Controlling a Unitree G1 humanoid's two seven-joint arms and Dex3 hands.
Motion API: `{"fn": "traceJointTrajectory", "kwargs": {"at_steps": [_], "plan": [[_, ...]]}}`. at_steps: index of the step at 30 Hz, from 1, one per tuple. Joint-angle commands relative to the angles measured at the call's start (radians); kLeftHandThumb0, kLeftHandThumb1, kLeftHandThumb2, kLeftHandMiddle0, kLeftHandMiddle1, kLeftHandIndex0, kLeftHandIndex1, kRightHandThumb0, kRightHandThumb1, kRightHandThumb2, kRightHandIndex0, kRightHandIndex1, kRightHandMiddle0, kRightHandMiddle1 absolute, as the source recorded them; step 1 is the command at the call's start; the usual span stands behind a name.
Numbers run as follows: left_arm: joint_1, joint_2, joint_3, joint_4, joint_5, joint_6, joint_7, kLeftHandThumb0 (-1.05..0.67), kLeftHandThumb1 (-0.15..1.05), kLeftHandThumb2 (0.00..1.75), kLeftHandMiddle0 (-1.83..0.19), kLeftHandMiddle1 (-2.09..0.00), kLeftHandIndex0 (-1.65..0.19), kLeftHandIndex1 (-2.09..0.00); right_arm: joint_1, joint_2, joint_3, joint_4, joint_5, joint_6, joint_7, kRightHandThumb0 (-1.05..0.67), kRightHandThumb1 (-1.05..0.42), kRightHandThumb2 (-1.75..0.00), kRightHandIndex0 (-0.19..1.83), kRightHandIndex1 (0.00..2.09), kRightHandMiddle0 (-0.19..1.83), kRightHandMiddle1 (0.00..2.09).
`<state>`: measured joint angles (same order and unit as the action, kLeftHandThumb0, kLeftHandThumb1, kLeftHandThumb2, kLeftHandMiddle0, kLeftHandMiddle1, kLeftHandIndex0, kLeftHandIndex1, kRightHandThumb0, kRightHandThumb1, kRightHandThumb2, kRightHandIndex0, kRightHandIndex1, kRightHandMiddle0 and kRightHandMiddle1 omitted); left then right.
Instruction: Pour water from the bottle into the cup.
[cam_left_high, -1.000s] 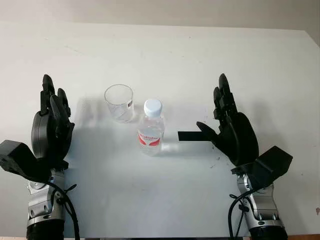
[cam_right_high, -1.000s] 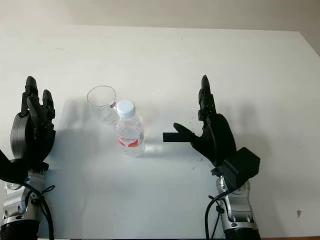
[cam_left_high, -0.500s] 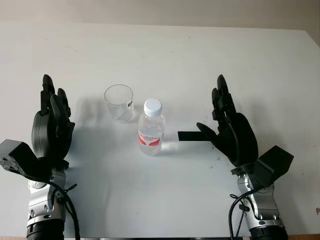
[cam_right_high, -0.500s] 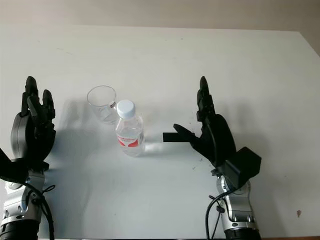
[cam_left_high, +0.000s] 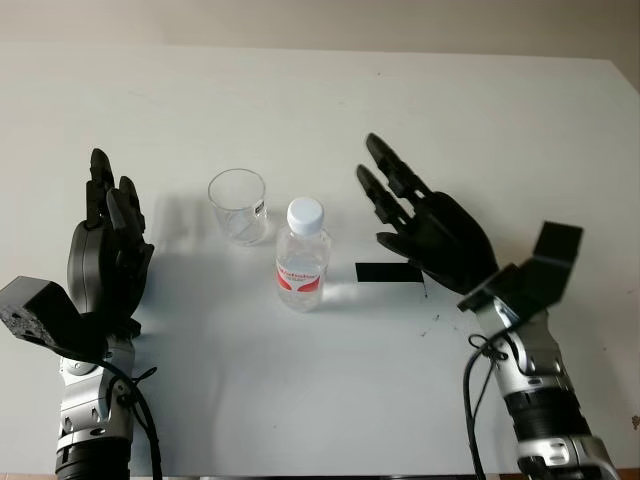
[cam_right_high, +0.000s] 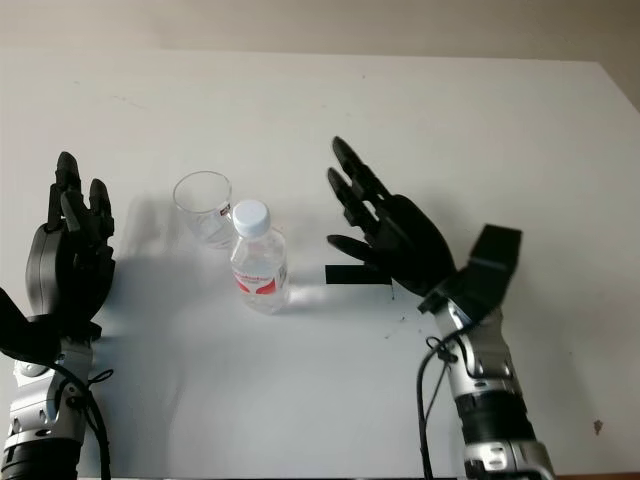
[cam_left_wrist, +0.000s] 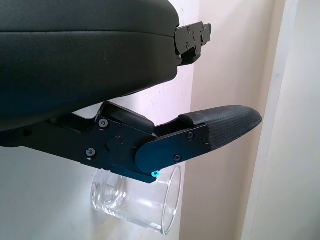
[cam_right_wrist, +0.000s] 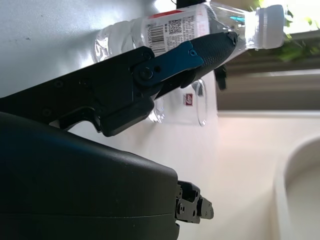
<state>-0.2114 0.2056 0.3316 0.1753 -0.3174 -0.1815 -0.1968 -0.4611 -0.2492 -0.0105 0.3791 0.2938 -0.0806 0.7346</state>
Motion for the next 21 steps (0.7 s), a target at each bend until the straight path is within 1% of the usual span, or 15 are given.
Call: {"fn": "traceJointTrajectory", "kwargs": {"at_steps": [1, 5, 11, 12, 14, 15, 16, 18, 21], "plan": [[0.000, 0.007, 0.002, -0.019, -0.004, 0.003, -0.003, -0.79, 1.05, 0.71, 0.19, -0.03, 0.19, 0.00, -0.036, -0.014, 0.010, 0.034, -0.012, -0.003, 0.030, -0.86, -0.92, -0.05, -0.03, 0.09, -0.04, 0.08], [0.001, 0.006, 0.006, -0.014, -0.005, 0.001, -0.001, -0.79, 1.05, 0.69, 0.19, -0.03, 0.19, 0.00, -0.084, -0.015, 0.021, 0.087, -0.025, 0.000, 0.080, -0.82, -0.90, -0.04, 0.04, 0.11, -0.02, 0.08], [0.001, 0.005, 0.002, -0.020, 0.000, 0.004, 0.004, -0.80, 1.05, 0.69, 0.19, -0.04, 0.19, 0.00, -0.144, -0.017, 0.034, 0.145, -0.050, -0.005, 0.128, -0.81, -0.85, -0.04, 0.22, 0.21, 0.12, 0.17], [0.002, 0.004, 0.001, -0.025, 0.004, 0.007, 0.009, -0.80, 1.05, 0.70, 0.19, -0.04, 0.19, 0.00, -0.153, -0.019, 0.036, 0.154, -0.054, -0.005, 0.138, -0.81, -0.84, -0.05, 0.22, 0.28, 0.10, 0.29], [0.003, 0.003, 0.000, -0.028, 0.003, 0.008, 0.011, -0.79, 1.05, 0.70, 0.19, -0.04, 0.19, 0.00, -0.171, -0.022, 0.040, 0.170, -0.058, 0.002, 0.159, -0.81, -0.83, -0.05, 0.13, 0.52, -0.09, 0.73], [0.003, 0.004, 0.001, -0.026, 0.002, 0.006, 0.008, -0.79, 1.05, 0.70, 0.19, -0.05, 0.19, 0.00, -0.183, -0.026, 0.042, 0.180, -0.055, 0.014, 0.179, -0.80, -0.82, -0.05, 0.06, 0.71, -0.15, 0.90], [0.004, 0.004, 0.002, -0.024, 0.000, 0.005, 0.006, -0.79, 1.05, 0.70, 0.19, -0.05, 0.19, 0.00, -0.196, -0.029, 0.044, 0.195, -0.053, 0.018, 0.201, -0.78, -0.81, -0.05, 0.01, 0.84, -0.17, 0.96], [0.005, 0.005, 0.003, -0.026, -0.003, 0.007, 0.004, -0.78, 1.05, 0.70, 0.19, -0.05, 0.19, 0.00, -0.223, -0.039, 0.050, 0.227, -0.056, 0.026, 0.244, -0.77, -0.80, -0.05, -0.04, 0.96, -0.19, 1.02], [0.006, 0.003, 0.003, -0.032, -0.005, 0.011, 0.006, -0.78, 1.05, 0.70, 0.19, -0.05, 0.19, 0.00, -0.261, -0.054, 0.061, 0.265, -0.068, 0.048, 0.295, -0.79, -0.78, -0.05, -0.05, 1.01, -0.19, 1.10]]}}
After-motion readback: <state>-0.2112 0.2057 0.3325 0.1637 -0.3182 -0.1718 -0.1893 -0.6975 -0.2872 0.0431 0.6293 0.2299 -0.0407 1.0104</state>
